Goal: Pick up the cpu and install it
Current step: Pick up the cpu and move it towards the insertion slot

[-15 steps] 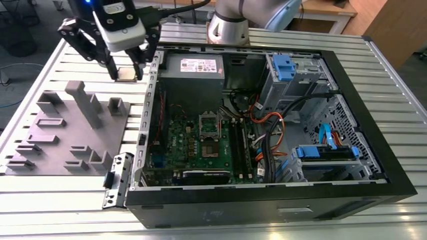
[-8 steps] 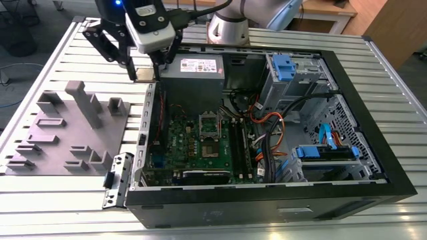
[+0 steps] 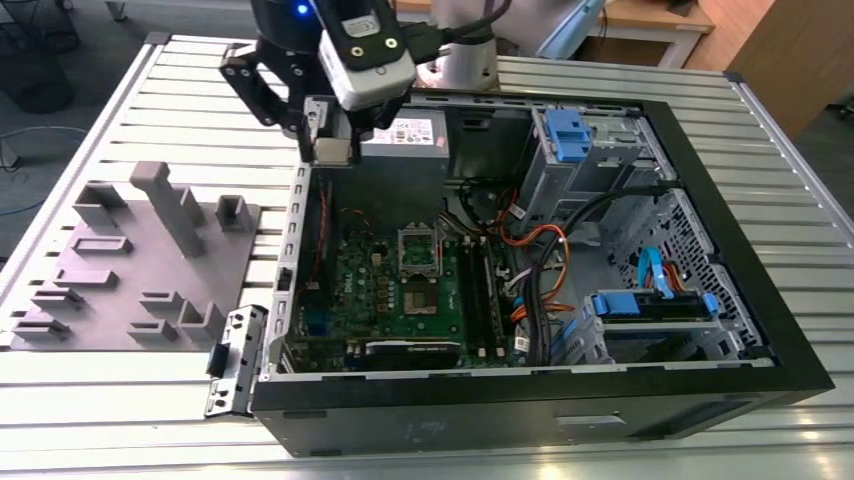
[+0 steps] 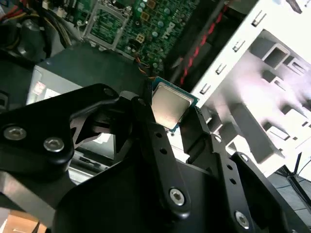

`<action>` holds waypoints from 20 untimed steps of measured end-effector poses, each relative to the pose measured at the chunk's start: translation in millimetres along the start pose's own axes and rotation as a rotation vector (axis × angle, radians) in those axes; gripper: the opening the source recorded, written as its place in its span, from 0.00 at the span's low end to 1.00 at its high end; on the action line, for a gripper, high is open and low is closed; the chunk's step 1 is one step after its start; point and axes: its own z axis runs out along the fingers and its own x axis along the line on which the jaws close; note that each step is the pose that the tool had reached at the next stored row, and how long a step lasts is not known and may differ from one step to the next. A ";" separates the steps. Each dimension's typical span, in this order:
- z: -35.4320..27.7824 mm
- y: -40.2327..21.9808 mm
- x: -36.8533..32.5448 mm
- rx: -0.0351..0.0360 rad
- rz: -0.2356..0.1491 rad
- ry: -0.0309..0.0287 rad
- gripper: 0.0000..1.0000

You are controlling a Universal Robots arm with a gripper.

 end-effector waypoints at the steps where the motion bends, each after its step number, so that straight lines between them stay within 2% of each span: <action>1: 0.1 0.0 -4.4 -0.0001 0.000 0.0002 0.47; 6: 0.5 0.0 -24.0 -0.0001 0.000 0.0006 0.47; 8: 0.5 -0.1 -26.7 -0.0001 0.000 0.0006 0.47; 15: 0.7 0.0 -28.7 0.0000 -0.001 0.0013 0.47; 17: 1.2 -0.1 -32.1 -0.0001 0.000 0.0030 0.47; 20: 2.3 -0.2 -41.0 0.0000 0.000 0.0087 0.47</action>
